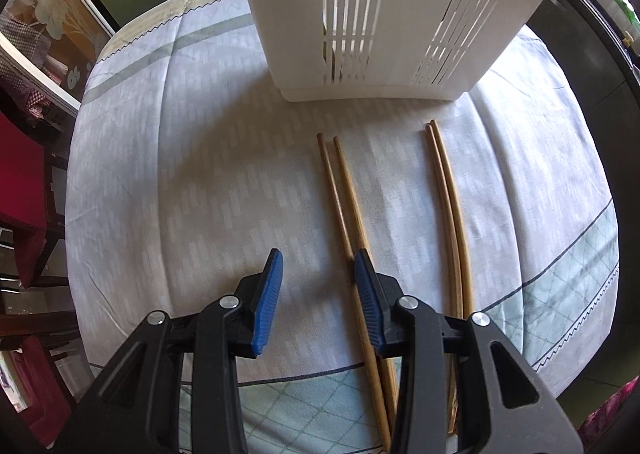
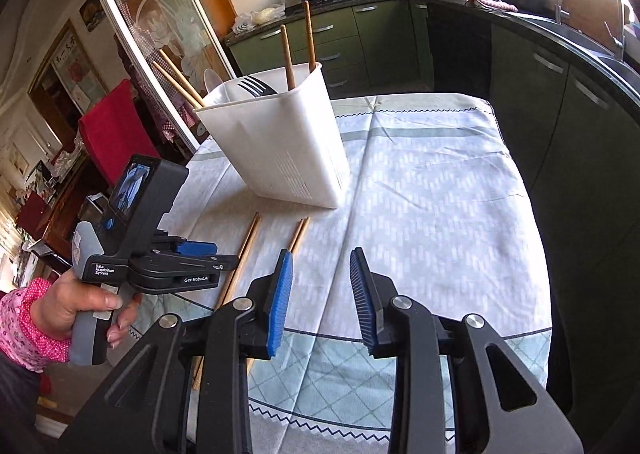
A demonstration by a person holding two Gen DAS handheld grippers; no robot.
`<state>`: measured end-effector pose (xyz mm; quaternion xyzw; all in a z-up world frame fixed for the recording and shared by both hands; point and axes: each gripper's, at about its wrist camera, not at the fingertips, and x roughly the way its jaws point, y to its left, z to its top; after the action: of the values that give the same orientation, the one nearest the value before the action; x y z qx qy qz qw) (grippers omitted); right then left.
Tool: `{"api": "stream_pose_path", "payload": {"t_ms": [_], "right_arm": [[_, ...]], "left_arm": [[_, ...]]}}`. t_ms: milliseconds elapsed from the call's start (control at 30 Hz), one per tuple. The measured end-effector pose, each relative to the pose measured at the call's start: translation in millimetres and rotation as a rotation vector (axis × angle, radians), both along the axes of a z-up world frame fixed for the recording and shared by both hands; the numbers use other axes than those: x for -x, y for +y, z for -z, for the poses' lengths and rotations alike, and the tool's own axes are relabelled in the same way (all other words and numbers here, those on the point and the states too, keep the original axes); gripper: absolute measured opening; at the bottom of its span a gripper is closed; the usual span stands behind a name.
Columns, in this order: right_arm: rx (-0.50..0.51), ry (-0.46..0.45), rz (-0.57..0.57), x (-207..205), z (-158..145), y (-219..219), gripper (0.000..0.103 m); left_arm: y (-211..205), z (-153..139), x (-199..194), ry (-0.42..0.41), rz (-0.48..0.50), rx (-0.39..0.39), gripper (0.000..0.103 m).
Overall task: Organize utensils
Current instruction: 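Grasp a wooden chopstick with the left gripper and lift it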
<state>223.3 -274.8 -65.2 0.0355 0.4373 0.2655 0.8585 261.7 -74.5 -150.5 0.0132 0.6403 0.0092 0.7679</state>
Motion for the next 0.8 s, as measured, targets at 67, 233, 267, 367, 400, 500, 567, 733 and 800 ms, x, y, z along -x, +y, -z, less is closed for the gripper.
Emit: {"api": "stream_pose_path", "payload": {"t_ms": [67, 233, 267, 367, 400, 500, 567, 733, 800], "right_arm": [[0.002, 0.003, -0.008, -3.6, -3.2, 3.6, 0.03], [0.004, 0.013, -0.025, -3.6, -2.7, 12.5, 0.032], [0.005, 0.016, -0.029, -3.2, -2.1, 13.5, 0.032], [0.004, 0.02, -0.034, -1.5, -1.9, 15.3, 0.032], [0.004, 0.021, -0.034, -1.5, -2.0, 15.4, 0.033], [0.003, 0.025, -0.036, -1.4, -2.2, 16.3, 0.034], [0.004, 0.026, -0.039, -1.3, -2.0, 17.2, 0.034], [0.008, 0.03, -0.043, -1.3, -2.1, 17.6, 0.034], [0.016, 0.031, -0.043, -1.8, -1.5, 17.6, 0.034]], "left_arm": [[-3.3, 4.9, 0.0, 0.015, 0.001, 0.005, 0.036], [-9.1, 5.3, -4.7, 0.008, -0.007, 0.006, 0.035], [-9.2, 5.5, -6.5, 0.011, -0.01, 0.013, 0.033], [-8.2, 5.2, -15.3, 0.025, -0.028, 0.035, 0.022], [-8.3, 5.2, -16.7, 0.027, -0.031, 0.036, 0.021], [-3.6, 4.5, -24.4, 0.029, -0.047, 0.047, 0.017], [2.3, 6.1, -29.7, 0.024, -0.059, 0.054, 0.007], [4.9, 3.9, -41.6, 0.012, -0.062, 0.051, 0.005], [9.1, 2.2, -44.3, 0.006, -0.071, 0.057, 0.005]]}}
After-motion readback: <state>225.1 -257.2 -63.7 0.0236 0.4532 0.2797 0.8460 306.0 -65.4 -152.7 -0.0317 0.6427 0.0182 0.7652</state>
